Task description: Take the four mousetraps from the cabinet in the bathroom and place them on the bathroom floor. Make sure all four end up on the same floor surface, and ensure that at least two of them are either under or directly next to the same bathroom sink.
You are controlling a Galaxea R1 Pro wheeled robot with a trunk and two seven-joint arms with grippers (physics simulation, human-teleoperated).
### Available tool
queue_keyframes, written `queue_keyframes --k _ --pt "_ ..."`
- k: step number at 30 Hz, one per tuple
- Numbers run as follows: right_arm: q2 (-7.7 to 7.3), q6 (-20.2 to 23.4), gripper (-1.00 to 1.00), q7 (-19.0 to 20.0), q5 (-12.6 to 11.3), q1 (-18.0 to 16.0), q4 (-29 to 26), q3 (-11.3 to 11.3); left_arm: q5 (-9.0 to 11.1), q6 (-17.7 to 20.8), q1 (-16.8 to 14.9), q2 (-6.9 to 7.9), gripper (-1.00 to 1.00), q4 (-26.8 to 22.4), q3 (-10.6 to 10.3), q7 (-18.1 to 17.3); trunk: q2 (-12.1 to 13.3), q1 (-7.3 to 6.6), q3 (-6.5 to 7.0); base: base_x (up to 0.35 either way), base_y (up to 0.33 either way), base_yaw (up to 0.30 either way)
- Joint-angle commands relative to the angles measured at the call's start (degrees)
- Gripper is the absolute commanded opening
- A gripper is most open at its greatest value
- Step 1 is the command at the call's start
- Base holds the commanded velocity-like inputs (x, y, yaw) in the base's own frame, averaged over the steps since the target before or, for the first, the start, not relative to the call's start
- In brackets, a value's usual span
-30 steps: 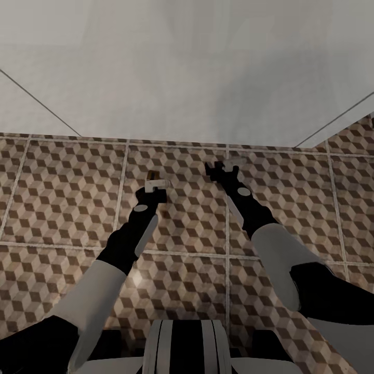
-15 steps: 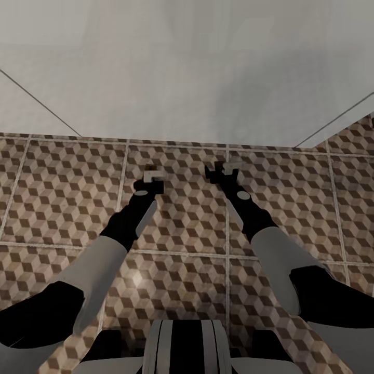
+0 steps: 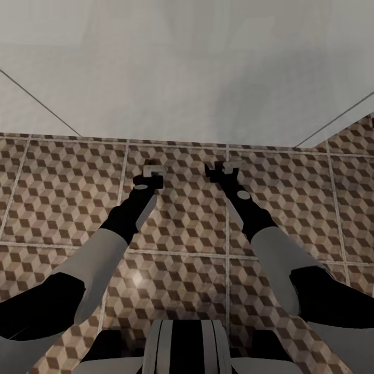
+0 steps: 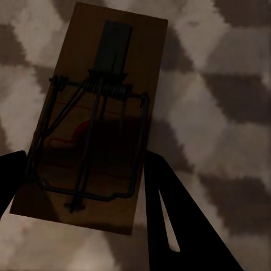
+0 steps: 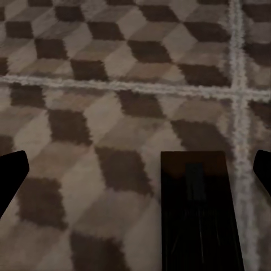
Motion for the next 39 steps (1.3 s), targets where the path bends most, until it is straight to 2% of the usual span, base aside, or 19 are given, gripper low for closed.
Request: queue_keyframes --k 1,29,39 --pt "0.0 -0.2 1.0 0.1 -0.1 0.0 0.1 0.0 0.4 0.3 0.0 0.04 -1.0 -0.1 -0.3 0.6 0.0 -0.01 -0.03 0.0 0.0 0.0" --pt "-0.01 -0.2 1.0 0.1 -0.2 0.0 0.2 0.1 0.4 -0.5 -0.1 -0.28 -1.0 -0.6 -0.3 0.5 0.0 -0.01 -0.03 0.0 0.0 0.0" --pt "0.0 -0.2 1.0 0.2 -0.2 0.0 0.5 0.1 0.2 -8.7 -0.1 -0.29 -1.0 -0.6 -0.4 0.5 0.0 -0.01 -0.03 0.0 0.0 0.0"
